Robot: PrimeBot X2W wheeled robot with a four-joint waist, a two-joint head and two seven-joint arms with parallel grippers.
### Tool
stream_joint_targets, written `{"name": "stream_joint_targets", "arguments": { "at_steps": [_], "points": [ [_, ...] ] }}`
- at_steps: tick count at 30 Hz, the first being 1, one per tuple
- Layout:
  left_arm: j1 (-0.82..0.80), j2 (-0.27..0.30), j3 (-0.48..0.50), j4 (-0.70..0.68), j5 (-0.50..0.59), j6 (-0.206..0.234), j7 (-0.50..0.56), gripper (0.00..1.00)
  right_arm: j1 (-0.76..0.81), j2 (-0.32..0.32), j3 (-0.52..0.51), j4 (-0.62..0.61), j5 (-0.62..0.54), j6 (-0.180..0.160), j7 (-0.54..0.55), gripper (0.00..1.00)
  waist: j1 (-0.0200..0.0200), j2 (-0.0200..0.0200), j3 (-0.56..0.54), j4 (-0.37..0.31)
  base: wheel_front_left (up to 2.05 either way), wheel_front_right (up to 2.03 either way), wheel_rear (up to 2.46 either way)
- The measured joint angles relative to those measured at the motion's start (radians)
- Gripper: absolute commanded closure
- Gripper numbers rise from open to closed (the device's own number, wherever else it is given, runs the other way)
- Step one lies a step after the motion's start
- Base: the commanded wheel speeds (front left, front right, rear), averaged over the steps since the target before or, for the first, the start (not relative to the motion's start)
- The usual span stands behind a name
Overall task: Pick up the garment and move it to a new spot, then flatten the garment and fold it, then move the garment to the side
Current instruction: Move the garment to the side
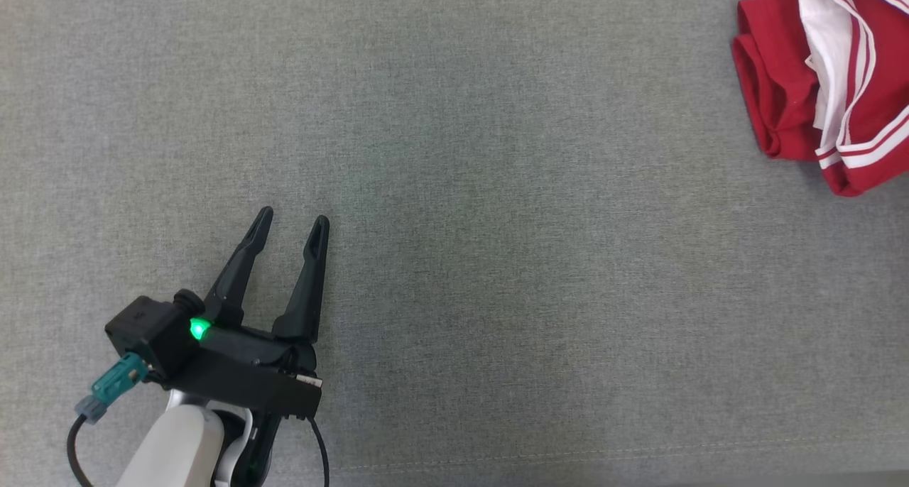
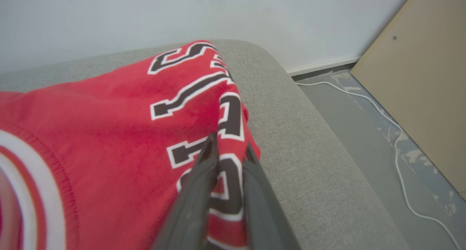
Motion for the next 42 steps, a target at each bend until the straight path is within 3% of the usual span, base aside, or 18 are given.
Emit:
{"name": "stream_joint_targets", "arguments": {
  "at_steps": [1, 2, 3, 17, 28, 42],
  "points": [
    [-0.002, 0.000, 0.000, 0.000, 0.000, -0.002, 0.000, 0.00, 0.000, 0.002, 0.000, 0.005, 0.000, -0.006, -0.010, 0.52, 0.0000, 0.0000, 0.002, 0.001, 0.00, 0.00, 0.00],
    [-0.006, 0.000, -0.001, 0.000, 0.000, -0.002, 0.000, 0.00, 0.002, 0.004, -0.002, 0.012, 0.000, -0.008, -0.019, 0.21, 0.0001, 0.0000, 0.004, 0.003, 0.00, 0.00, 0.00],
    [-0.011, 0.000, -0.002, 0.001, 0.000, -0.002, 0.000, 0.00, 0.005, 0.007, -0.005, 0.020, 0.000, -0.008, -0.028, 0.00, 0.0000, 0.0000, 0.006, 0.005, 0.00, 0.00, 0.00],
    [-0.021, -0.002, -0.001, 0.021, 0.000, -0.002, 0.000, 0.00, 0.017, 0.048, -0.021, 0.147, 0.000, -0.025, -0.104, 0.00, 0.0000, 0.0000, 0.013, 0.032, 0.00, 0.00, 0.00],
    [-0.019, -0.008, 0.003, 0.067, -0.002, -0.002, -0.002, 0.00, 0.020, 0.094, -0.016, 0.164, -0.011, -0.024, -0.209, 0.00, 0.0000, 0.0000, -0.054, 0.022, 0.00, 0.00, 0.00],
    [0.011, -0.009, 0.036, 0.113, -0.005, -0.003, -0.010, 0.00, 0.146, 0.148, -0.030, 0.089, -0.009, 0.020, -0.307, 0.00, -0.0002, 0.0000, -0.208, -0.012, 0.00, 0.00, 0.00]
  ]
}}
